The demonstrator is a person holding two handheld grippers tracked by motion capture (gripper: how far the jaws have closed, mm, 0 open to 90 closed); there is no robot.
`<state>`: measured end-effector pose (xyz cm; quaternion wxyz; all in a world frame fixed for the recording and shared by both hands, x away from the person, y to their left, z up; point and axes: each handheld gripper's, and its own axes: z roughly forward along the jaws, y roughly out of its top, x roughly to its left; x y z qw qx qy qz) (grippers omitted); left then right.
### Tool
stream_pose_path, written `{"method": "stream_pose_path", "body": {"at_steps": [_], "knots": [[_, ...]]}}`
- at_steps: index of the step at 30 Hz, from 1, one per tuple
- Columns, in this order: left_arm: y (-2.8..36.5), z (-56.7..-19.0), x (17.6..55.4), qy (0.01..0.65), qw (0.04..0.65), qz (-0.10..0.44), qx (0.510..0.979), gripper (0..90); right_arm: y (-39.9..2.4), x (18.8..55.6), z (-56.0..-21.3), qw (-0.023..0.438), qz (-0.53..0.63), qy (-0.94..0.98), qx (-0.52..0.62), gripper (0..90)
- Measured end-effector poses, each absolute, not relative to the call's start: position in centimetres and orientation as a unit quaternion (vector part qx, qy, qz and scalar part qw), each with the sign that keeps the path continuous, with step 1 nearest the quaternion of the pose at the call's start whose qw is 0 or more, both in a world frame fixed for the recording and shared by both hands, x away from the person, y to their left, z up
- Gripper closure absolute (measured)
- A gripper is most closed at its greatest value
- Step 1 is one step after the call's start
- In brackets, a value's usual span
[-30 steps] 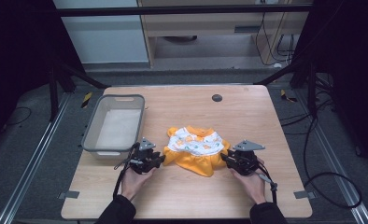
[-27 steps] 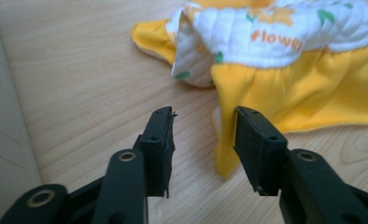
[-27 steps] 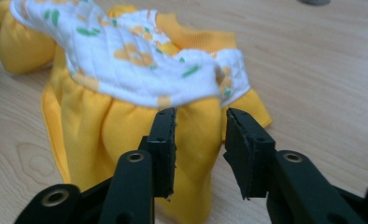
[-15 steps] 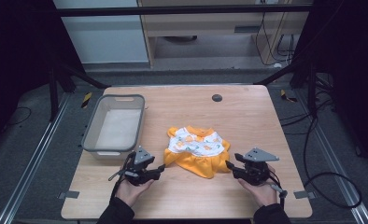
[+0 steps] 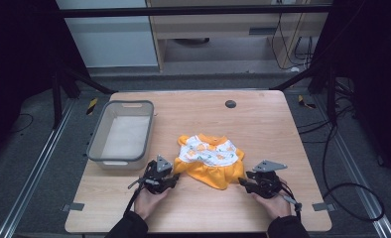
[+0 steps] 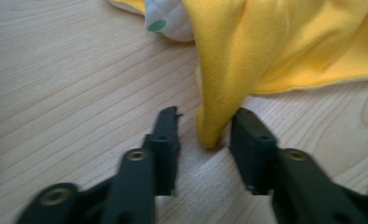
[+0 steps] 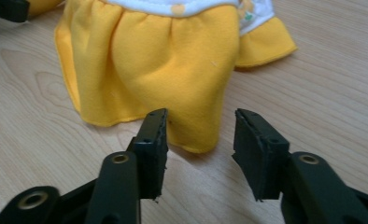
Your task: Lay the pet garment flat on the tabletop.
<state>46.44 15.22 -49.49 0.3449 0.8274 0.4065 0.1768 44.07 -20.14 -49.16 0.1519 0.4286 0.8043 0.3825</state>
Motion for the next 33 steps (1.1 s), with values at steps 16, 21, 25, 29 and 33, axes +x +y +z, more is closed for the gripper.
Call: {"method": "stream_pose_path", "body": {"at_steps": [16, 21, 25, 29, 33], "knots": [[18.8, -44.0, 43.0, 0.395, 0.435, 0.107, 0.802, 84.6, -21.8, 40.6, -44.5, 0.144, 0.463, 0.78, 0.395, 87.5], [19.0, -44.7, 42.5, 0.396, 0.408, 0.077, 0.819, 81.6, -22.2, 39.4, -44.4, 0.133, 0.467, 0.779, 0.397, 86.9], [18.3, -46.4, 42.7, 0.408, 0.373, 0.063, 0.831, 76.2, -21.9, 39.8, -46.4, 0.132, 0.408, 0.803, 0.413, 77.8], [18.4, -45.9, 42.4, 0.405, 0.384, 0.091, 0.825, 67.2, -21.9, 39.9, -46.5, 0.149, 0.408, 0.8, 0.414, 70.3], [18.6, -44.7, 41.8, 0.401, 0.409, 0.13, 0.809, 59.4, -22.2, 39.7, -45.9, 0.181, 0.428, 0.779, 0.422, 66.8]]}}
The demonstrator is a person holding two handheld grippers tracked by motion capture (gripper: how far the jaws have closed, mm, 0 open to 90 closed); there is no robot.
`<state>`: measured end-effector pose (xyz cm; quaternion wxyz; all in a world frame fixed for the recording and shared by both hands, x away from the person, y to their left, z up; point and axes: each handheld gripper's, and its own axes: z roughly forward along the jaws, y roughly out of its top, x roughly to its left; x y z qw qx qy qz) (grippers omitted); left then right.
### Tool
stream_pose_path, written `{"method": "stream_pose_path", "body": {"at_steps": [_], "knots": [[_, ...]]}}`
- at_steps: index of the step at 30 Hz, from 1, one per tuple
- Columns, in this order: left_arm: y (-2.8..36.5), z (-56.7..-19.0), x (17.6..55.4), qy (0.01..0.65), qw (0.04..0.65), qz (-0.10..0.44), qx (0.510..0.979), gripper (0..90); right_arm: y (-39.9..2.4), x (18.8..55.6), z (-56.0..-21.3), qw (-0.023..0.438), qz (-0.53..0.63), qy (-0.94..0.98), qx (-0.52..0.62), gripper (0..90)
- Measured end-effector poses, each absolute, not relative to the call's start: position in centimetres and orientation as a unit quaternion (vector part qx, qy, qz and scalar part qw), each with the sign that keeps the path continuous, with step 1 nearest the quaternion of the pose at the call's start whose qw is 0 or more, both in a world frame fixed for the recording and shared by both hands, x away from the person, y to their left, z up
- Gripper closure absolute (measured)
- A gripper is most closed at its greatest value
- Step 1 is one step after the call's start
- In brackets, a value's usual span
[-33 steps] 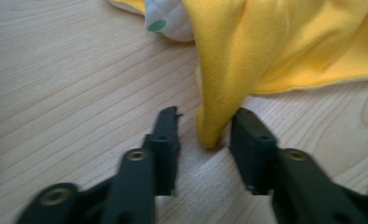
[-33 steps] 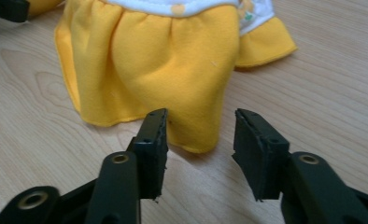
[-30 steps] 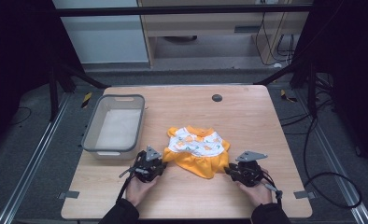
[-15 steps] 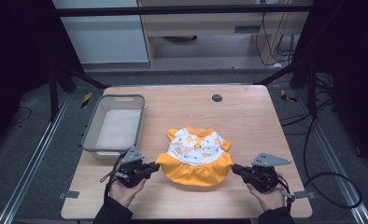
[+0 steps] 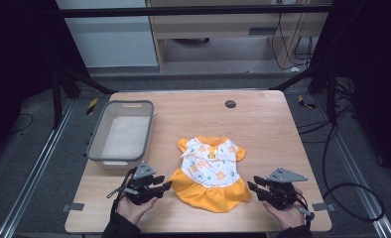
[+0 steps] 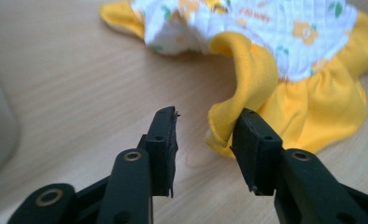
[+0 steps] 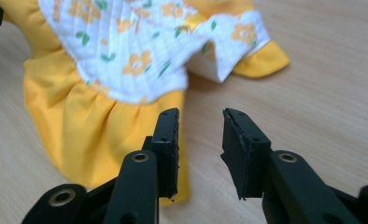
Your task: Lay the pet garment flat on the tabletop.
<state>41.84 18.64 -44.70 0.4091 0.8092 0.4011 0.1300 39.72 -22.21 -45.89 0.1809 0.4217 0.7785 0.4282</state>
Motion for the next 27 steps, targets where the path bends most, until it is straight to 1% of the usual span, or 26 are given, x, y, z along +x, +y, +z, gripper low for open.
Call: {"method": "stream_pose_path", "body": {"at_steps": [4, 6, 7, 11, 12, 13, 15, 17, 18, 20, 22, 24, 25, 26, 27], "knots": [[18.3, -43.6, 41.4, 0.388, 0.428, 0.155, 0.801, 54.9, -22.3, 39.8, -45.3, 0.196, 0.451, 0.765, 0.416, 71.2], [18.0, -43.0, 41.2, 0.38, 0.435, 0.166, 0.799, 54.9, -22.1, 39.9, -45.1, 0.196, 0.466, 0.759, 0.411, 77.4], [18.0, -43.0, 41.2, 0.38, 0.435, 0.166, 0.799, 54.9, -22.1, 39.9, -45.1, 0.196, 0.466, 0.759, 0.411, 77.4], [17.5, -42.1, 41.3, 0.371, 0.442, 0.181, 0.796, 55.3, -21.1, 40.2, -44.7, 0.195, 0.473, 0.76, 0.401, 86.5], [17.4, -42.0, 41.4, 0.366, 0.444, 0.186, 0.796, 55.3, -21.1, 40.2, -44.7, 0.195, 0.473, 0.76, 0.401, 86.5], [17.2, -41.8, 41.5, 0.36, 0.447, 0.19, 0.796, 56.3, -20.9, 40.3, -44.6, 0.194, 0.475, 0.76, 0.4, 88.7], [16.7, -41.8, 41.8, 0.349, 0.447, 0.197, 0.8, 59.8, -20.5, 40.5, -44.4, 0.193, 0.477, 0.761, 0.396, 90.0], [16.0, -42.1, 42.1, 0.341, 0.443, 0.196, 0.805, 65.8, -20.0, 40.8, -44.4, 0.192, 0.476, 0.763, 0.393, 90.0], [15.2, -42.7, 42.5, 0.34, 0.435, 0.19, 0.812, 72.1, -19.5, 41.3, -44.7, 0.191, 0.472, 0.768, 0.389, 90.0], [14.2, -43.4, 42.9, 0.337, 0.425, 0.182, 0.82, 78.6, -19.0, 41.8, -45.2, 0.183, 0.466, 0.774, 0.388, 90.0], [13.5, -43.9, 43.3, 0.338, 0.416, 0.177, 0.825, 82.5, -18.4, 42.3, -45.8, 0.177, 0.454, 0.783, 0.387, 90.0], [12.8, -44.6, 43.7, 0.338, 0.405, 0.167, 0.833, 83.2, -18.2, 42.5, -46.1, 0.177, 0.451, 0.785, 0.385, 90.0], [12.2, -45.6, 44.0, 0.336, 0.39, 0.159, 0.843, 84.5, -17.9, 42.7, -46.6, 0.173, 0.444, 0.792, 0.383, 90.0], [12.2, -45.6, 44.0, 0.336, 0.39, 0.159, 0.843, 84.6, -17.9, 42.7, -46.6, 0.173, 0.444, 0.792, 0.383, 90.0], [12.0, -46.2, 44.1, 0.334, 0.377, 0.157, 0.85, 84.6, -17.7, 42.7, -46.8, 0.171, 0.438, 0.795, 0.382, 90.0]]}}
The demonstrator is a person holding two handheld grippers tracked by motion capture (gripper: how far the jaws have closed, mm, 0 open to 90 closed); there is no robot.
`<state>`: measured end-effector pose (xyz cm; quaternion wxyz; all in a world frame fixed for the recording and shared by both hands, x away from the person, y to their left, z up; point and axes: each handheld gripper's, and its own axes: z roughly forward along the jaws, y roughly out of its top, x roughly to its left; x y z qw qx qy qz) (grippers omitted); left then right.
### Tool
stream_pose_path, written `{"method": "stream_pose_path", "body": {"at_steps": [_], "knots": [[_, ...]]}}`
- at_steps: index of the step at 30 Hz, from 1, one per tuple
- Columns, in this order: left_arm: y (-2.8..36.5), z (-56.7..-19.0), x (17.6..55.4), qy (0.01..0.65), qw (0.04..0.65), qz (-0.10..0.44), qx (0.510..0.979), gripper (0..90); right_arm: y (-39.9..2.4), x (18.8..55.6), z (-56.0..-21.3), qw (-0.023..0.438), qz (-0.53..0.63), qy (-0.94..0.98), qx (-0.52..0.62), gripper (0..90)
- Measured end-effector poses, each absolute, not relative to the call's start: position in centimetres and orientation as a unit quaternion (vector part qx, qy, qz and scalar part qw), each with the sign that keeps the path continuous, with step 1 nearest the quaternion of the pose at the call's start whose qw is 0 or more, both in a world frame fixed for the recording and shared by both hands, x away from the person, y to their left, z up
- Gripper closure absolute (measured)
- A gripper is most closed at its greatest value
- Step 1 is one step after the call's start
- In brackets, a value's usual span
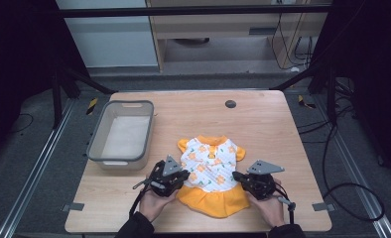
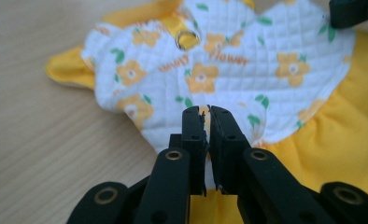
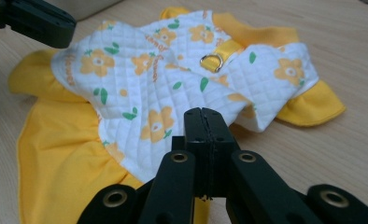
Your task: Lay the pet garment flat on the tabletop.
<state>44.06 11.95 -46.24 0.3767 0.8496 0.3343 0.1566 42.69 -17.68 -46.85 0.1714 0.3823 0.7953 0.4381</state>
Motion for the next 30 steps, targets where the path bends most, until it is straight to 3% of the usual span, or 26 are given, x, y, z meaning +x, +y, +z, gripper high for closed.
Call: {"method": "stream_pose_path", "body": {"at_steps": [7, 16, 22, 25, 27, 30], "knots": [[12.2, -48.2, 44.4, 0.337, 0.33, 0.146, 0.869, 83.3, -17.3, 43.0, -48.6, 0.155, 0.39, 0.823, 0.382, 88.9], [12.4, -48.5, 42.7, 0.322, 0.319, 0.12, 0.883, 82.7, -16.8, 42.3, -49.4, 0.121, 0.365, 0.846, 0.369, 86.8], [12.1, -48.5, 42.3, 0.317, 0.317, 0.118, 0.886, 81.6, -17.0, 42.1, -49.4, 0.142, 0.355, 0.846, 0.372, 85.6], [12.3, -48.3, 42.3, 0.318, 0.32, 0.121, 0.884, 79.6, -17.0, 42.3, -49.4, 0.146, 0.352, 0.847, 0.372, 85.6], [12.8, -47.7, 42.6, 0.327, 0.335, 0.125, 0.875, 71.8, -17.1, 42.3, -49.2, 0.148, 0.364, 0.841, 0.373, 84.6], [13.4, -47.0, 42.8, 0.335, 0.353, 0.134, 0.863, 68.1, -17.3, 42.2, -48.7, 0.15, 0.38, 0.833, 0.373, 83.7]]}}
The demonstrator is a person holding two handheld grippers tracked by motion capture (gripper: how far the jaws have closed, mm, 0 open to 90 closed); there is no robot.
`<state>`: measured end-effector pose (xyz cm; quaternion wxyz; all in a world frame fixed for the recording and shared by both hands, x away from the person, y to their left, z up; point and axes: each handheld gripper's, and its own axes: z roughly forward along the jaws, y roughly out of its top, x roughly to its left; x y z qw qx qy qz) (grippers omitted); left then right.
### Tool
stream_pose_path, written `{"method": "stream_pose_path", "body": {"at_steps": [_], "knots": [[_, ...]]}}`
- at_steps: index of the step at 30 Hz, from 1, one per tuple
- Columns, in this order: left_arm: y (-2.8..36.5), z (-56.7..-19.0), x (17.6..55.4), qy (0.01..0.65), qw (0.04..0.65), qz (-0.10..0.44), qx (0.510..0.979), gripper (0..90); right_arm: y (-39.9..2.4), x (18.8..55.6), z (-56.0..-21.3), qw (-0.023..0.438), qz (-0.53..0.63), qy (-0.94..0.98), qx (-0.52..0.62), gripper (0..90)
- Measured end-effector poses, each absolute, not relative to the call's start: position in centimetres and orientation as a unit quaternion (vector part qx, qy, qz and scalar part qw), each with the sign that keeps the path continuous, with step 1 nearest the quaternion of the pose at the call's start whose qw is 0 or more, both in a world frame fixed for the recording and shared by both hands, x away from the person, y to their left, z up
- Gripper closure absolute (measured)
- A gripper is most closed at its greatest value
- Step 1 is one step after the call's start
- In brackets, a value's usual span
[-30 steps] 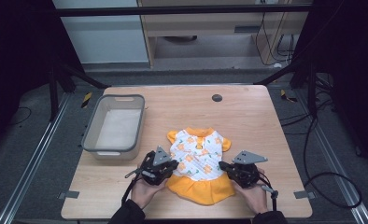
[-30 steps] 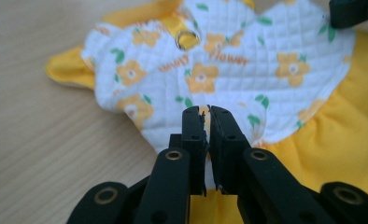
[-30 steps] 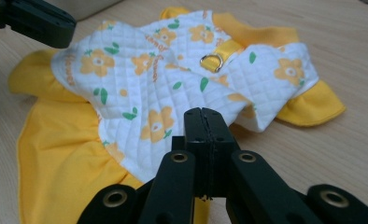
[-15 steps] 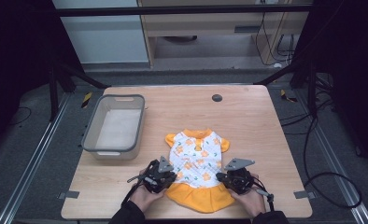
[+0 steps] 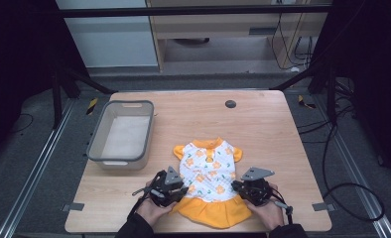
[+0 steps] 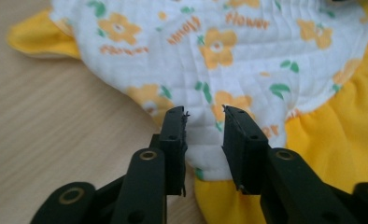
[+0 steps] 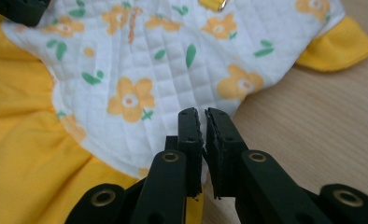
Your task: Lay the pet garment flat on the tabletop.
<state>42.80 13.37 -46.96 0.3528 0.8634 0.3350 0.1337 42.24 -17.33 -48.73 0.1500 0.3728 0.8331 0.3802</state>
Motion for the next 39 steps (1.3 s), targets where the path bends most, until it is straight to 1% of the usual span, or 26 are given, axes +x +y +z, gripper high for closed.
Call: {"method": "stream_pose_path", "body": {"at_steps": [2, 4, 5, 7, 8, 9, 11, 16, 18, 20, 21, 23, 26, 30, 32, 33, 34, 35, 36, 37, 38, 39], "knots": [[14.1, -45.9, 43.4, 0.346, 0.37, 0.154, 0.849, 62.8, -17.7, 42.4, -47.9, 0.162, 0.403, 0.819, 0.376, 80.3], [14.3, -45.5, 43.8, 0.352, 0.373, 0.161, 0.843, 60.2, -17.9, 42.5, -47.6, 0.167, 0.409, 0.815, 0.376, 78.9], [14.5, -45.1, 44.4, 0.358, 0.381, 0.169, 0.835, 60.2, -18.1, 42.7, -47.3, 0.171, 0.417, 0.809, 0.378, 76.7], [14.9, -44.5, 45.8, 0.374, 0.386, 0.184, 0.823, 56.9, -18.8, 43.5, -46.4, 0.18, 0.428, 0.797, 0.386, 72.1], [14.9, -44.5, 45.8, 0.374, 0.386, 0.184, 0.823, 56.6, -18.8, 43.5, -46.4, 0.18, 0.428, 0.797, 0.386, 72.1], [15.0, -44.3, 47.0, 0.387, 0.389, 0.19, 0.814, 56.5, -19.2, 44.2, -45.9, 0.186, 0.432, 0.788, 0.396, 70.4], [15.0, -44.2, 47.7, 0.391, 0.387, 0.196, 0.812, 56.1, -19.4, 44.5, -45.6, 0.189, 0.436, 0.784, 0.4, 69.9], [14.3, -44.3, 50.2, 0.396, 0.379, 0.221, 0.807, 52.6, -19.7, 47.2, -44.9, 0.202, 0.442, 0.763, 0.425, 63.0], [14.1, -44.9, 51.4, 0.404, 0.373, 0.234, 0.802, 51.5, -19.7, 48.4, -45.1, 0.201, 0.441, 0.757, 0.438, 62.3], [14.0, -45.4, 52.5, 0.415, 0.359, 0.234, 0.802, 50.9, -19.4, 50.4, -46.0, 0.202, 0.426, 0.756, 0.454, 62.1], [13.9, -45.8, 53.0, 0.421, 0.356, 0.234, 0.801, 50.9, -19.4, 50.4, -46.0, 0.202, 0.426, 0.756, 0.454, 62.1], [13.7, -47.1, 54.1, 0.434, 0.34, 0.227, 0.803, 50.7, -18.9, 52.2, -47.6, 0.2, 0.403, 0.761, 0.466, 61.5], [13.5, -48.1, 54.7, 0.445, 0.327, 0.216, 0.805, 51.0, -18.7, 53.1, -48.5, 0.202, 0.386, 0.766, 0.473, 60.5], [13.2, -49.2, 54.8, 0.444, 0.317, 0.21, 0.811, 51.9, -18.6, 54.2, -50.2, 0.199, 0.363, 0.774, 0.48, 60.3], [13.3, -49.5, 54.9, 0.448, 0.317, 0.205, 0.811, 54.2, -18.7, 54.3, -50.5, 0.193, 0.371, 0.767, 0.487, 61.5], [13.4, -49.5, 54.9, 0.452, 0.323, 0.2, 0.807, 56.0, -18.7, 54.4, -50.5, 0.191, 0.371, 0.767, 0.487, 64.6], [13.5, -49.6, 54.9, 0.456, 0.326, 0.195, 0.805, 56.0, -18.7, 54.4, -50.5, 0.191, 0.371, 0.767, 0.487, 64.6], [13.5, -49.6, 54.8, 0.459, 0.33, 0.19, 0.803, 62.1, -18.6, 54.3, -50.4, 0.193, 0.365, 0.772, 0.483, 71.9], [13.4, -49.6, 54.8, 0.457, 0.329, 0.191, 0.804, 62.1, -18.6, 54.3, -50.4, 0.193, 0.365, 0.772, 0.483, 71.9], [13.2, -49.6, 54.7, 0.455, 0.329, 0.189, 0.805, 70.1, -18.4, 54.1, -50.3, 0.187, 0.364, 0.775, 0.481, 83.1], [13.1, -49.5, 54.6, 0.454, 0.328, 0.189, 0.807, 70.1, -18.4, 54.1, -50.3, 0.187, 0.364, 0.775, 0.481, 83.1], [12.8, -49.5, 54.5, 0.454, 0.328, 0.185, 0.808, 78.1, -18.2, 54.0, -50.3, 0.182, 0.366, 0.775, 0.483, 87.1]]}}
